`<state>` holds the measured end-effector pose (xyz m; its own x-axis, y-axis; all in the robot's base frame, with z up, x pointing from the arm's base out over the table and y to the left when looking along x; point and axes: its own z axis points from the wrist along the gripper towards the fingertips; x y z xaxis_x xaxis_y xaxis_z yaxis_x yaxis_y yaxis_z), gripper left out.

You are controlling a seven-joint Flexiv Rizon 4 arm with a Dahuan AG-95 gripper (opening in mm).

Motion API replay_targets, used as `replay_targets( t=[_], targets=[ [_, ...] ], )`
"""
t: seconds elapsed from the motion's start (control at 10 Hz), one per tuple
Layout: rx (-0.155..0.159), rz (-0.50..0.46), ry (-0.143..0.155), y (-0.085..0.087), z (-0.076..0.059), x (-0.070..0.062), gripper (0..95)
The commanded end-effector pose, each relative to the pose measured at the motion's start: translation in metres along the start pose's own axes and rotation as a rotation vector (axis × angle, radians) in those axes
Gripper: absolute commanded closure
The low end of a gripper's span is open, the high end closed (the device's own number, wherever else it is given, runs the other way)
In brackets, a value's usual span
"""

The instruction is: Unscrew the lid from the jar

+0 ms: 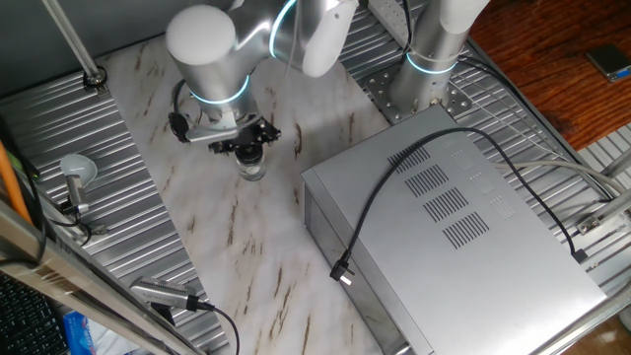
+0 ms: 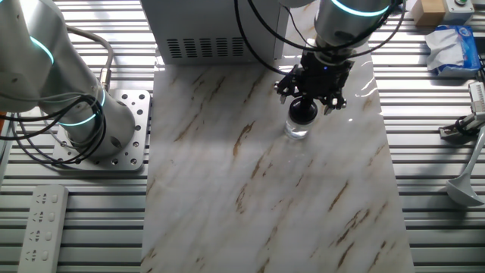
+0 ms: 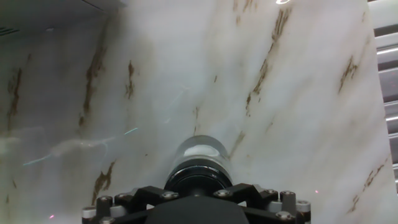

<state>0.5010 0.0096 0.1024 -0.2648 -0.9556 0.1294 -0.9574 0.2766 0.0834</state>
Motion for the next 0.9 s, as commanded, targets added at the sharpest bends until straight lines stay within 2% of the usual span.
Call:
replay_targets(
  t=[0.1,0.3,0.6,0.9],
  targets=[
    [-0.016,0.023,-0.022,0.0000,-0.0021,-0.0010,0.0],
    [-0.024,0.040,-0.033,-0.0002,-0.0041,-0.0006,0.0],
    [-0.054,0.110,-0.072,-0.0002,-0.0054,-0.0003,0.0],
    [-0.066,0.186,-0.081,-0.0002,-0.0054,-0.0003,0.0]
  ],
)
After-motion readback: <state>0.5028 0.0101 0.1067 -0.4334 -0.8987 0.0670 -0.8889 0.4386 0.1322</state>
